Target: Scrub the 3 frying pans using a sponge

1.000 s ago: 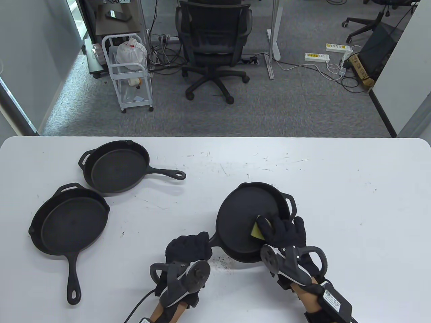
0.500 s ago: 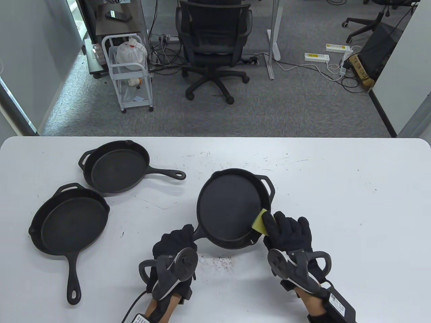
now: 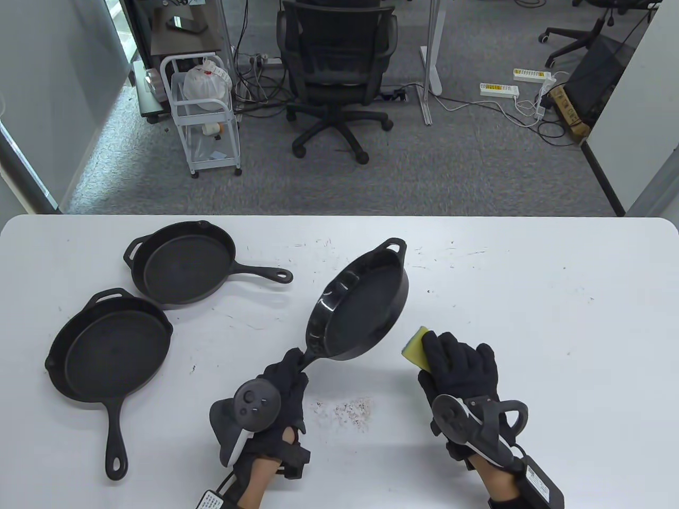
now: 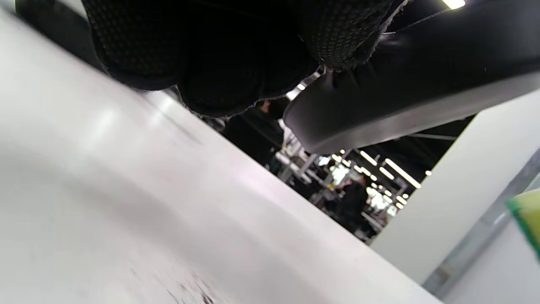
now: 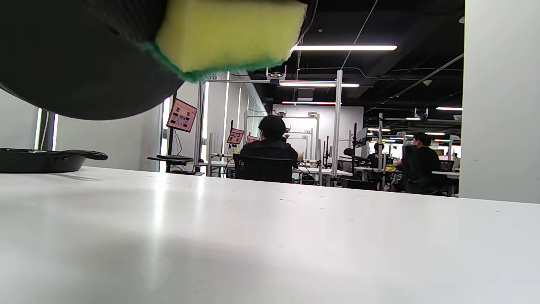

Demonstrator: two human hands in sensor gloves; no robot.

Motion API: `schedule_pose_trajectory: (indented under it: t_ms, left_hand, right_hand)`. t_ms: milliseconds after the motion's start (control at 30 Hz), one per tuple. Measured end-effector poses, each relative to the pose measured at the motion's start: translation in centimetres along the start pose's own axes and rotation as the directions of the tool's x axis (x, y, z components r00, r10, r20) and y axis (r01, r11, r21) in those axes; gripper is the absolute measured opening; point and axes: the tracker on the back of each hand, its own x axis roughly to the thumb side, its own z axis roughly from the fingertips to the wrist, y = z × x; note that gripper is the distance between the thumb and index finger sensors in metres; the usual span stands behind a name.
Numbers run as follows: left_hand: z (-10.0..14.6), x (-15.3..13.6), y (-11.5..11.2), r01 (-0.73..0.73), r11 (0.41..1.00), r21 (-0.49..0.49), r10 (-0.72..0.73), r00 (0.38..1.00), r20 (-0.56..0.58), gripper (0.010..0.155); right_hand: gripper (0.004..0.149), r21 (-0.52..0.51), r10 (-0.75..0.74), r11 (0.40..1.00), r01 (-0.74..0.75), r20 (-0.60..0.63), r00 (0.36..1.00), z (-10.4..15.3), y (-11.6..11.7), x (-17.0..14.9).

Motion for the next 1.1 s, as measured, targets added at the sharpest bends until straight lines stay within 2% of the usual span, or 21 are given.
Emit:
schedule_pose_trajectory:
  t_ms: [167, 300, 533, 633, 800, 867, 967, 1100]
  left_hand:
    - [-0.6, -0.8, -1.3, -0.204, 0.966, -0.158, 0.2, 0.979, -0.038, 0.058]
    - [-0.8, -1.2, -2.6, -0.33, 0.909, -0.256, 0.32, 0.944, -0.081, 0.059]
    - [-1.0, -1.3, -3.3, -0.352, 0.891, -0.287, 0.338, 0.936, -0.097, 0.059]
    - [-0.8, -1.1, -3.7, -0.376, 0.865, -0.332, 0.365, 0.926, -0.097, 0.059]
    - [-0.3, 0.5, -4.4, -0.261, 0.883, -0.391, 0.278, 0.961, -0.014, 0.057]
    - [-0.1, 1.3, -4.7, -0.187, 0.888, -0.42, 0.223, 0.974, 0.036, 0.057]
    - [0.1, 2.4, -5.2, -0.064, 0.887, -0.458, 0.136, 0.982, 0.127, 0.057]
    - [0.6, 3.4, -5.6, -0.005, 0.876, -0.482, 0.103, 0.979, 0.178, 0.057]
  right_hand:
    - [0.072, 0.014, -0.001, 1.0, 0.001, 0.043, 0.999, 0.2, 0.3, 0.7]
    - [0.072, 0.005, -0.014, 1.0, 0.014, 0.063, 0.998, 0.3, 0.2, 0.9]
    - [0.071, 0.001, -0.024, 1.0, 0.024, 0.087, 0.996, 0.4, 0.3, 1.0]
    - [0.07, 0.012, -0.034, 0.999, 0.032, 0.138, 0.99, 0.6, 0.5, 1.7]
    - [0.07, -0.055, -0.029, 0.998, 0.043, 0.225, 0.974, 1.3, 0.2, 3.3]
    - [0.071, -0.089, -0.009, 0.996, 0.03, 0.221, 0.975, 1.5, -0.4, 3.7]
    - [0.072, -0.158, -0.015, 0.986, 0.045, 0.186, 0.982, 1.2, -1.5, 3.3]
    - [0.07, -0.188, -0.089, 0.977, 0.098, 0.056, 0.994, 0.1, -2.7, 1.1]
